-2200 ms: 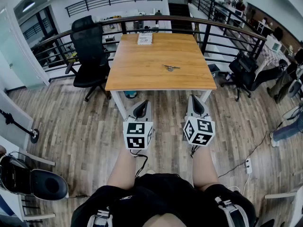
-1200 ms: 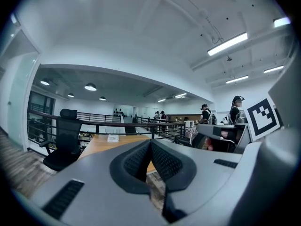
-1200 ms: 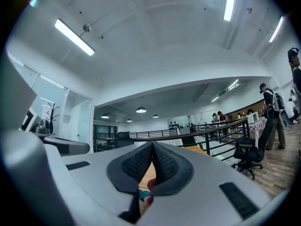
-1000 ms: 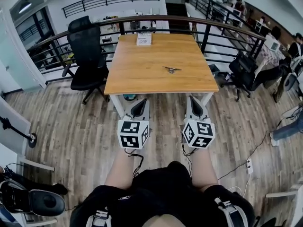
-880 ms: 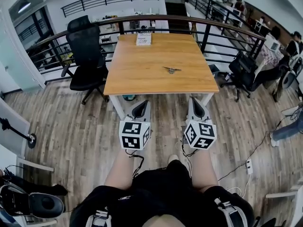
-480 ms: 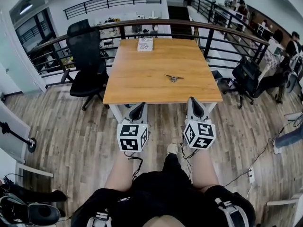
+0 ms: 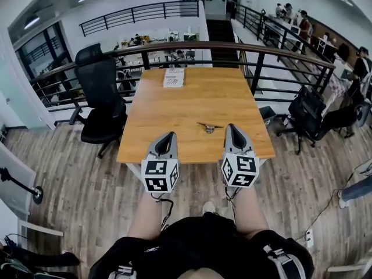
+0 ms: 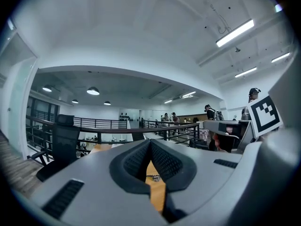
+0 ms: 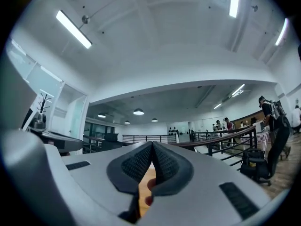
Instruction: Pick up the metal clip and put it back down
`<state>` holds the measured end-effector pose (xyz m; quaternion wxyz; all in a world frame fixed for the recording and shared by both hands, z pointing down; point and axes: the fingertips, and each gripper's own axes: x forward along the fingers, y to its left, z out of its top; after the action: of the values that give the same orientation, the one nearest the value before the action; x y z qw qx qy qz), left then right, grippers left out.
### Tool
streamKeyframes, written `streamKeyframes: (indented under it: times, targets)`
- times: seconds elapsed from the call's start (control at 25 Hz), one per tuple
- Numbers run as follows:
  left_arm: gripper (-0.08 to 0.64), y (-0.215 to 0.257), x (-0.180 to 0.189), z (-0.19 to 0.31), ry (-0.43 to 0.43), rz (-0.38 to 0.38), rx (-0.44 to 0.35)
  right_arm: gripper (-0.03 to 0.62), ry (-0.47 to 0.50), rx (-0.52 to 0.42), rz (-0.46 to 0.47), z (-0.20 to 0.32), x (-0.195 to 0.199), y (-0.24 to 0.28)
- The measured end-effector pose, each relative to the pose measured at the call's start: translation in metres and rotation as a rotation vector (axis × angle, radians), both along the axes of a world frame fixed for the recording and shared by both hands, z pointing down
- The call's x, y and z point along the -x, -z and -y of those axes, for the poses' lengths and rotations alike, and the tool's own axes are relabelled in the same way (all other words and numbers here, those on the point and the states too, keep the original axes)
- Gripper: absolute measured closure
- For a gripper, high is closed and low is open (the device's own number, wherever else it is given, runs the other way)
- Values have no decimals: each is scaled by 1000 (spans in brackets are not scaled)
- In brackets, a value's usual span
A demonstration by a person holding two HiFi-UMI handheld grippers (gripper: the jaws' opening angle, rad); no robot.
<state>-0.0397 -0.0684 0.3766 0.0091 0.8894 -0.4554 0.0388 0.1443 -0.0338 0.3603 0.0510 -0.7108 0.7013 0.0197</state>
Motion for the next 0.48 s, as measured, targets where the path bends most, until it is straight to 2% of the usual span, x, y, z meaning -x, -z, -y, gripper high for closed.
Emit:
streamKeyframes:
  times: [0.2, 0.48]
  targets:
    - [546, 0, -60, 102, 17, 0, 11, 580, 24, 4, 2, 100, -56, 0]
    - [546, -16, -147, 214, -7, 23, 33, 580, 21, 33, 5, 211, -135, -18]
